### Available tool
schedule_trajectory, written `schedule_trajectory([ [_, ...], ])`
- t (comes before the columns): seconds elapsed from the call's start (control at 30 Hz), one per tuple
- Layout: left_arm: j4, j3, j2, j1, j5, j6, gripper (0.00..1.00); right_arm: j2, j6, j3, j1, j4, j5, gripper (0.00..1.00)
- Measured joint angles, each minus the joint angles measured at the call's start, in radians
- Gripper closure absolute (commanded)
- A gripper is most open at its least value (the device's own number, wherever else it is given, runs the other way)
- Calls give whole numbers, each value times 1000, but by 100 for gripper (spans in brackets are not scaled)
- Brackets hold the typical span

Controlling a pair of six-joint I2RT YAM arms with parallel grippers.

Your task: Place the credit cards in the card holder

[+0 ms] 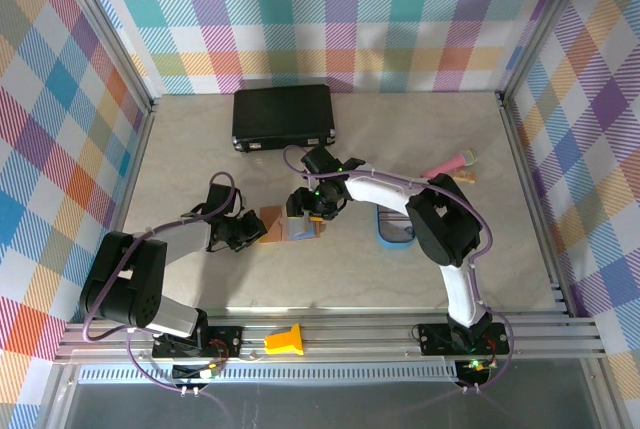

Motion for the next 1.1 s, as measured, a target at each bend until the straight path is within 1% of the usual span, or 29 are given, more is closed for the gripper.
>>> schedule_trajectory([
  [0.3,3,0,2,0,1,0,88,35,8,27,2,-6,-13,37],
  [0.5,25,0,12,0,12,0,88,49,9,28,12,19,-67,38],
  [0.77,33,0,17,0,19,0,87,48,11,28,40,140,-168,40],
  [0.97,27,3,16,0,18,3,87,57,53,31,44,233,-219,40],
  [1.1,9,14,16,0,14,7,86,92,87,43,44,293,-239,40],
])
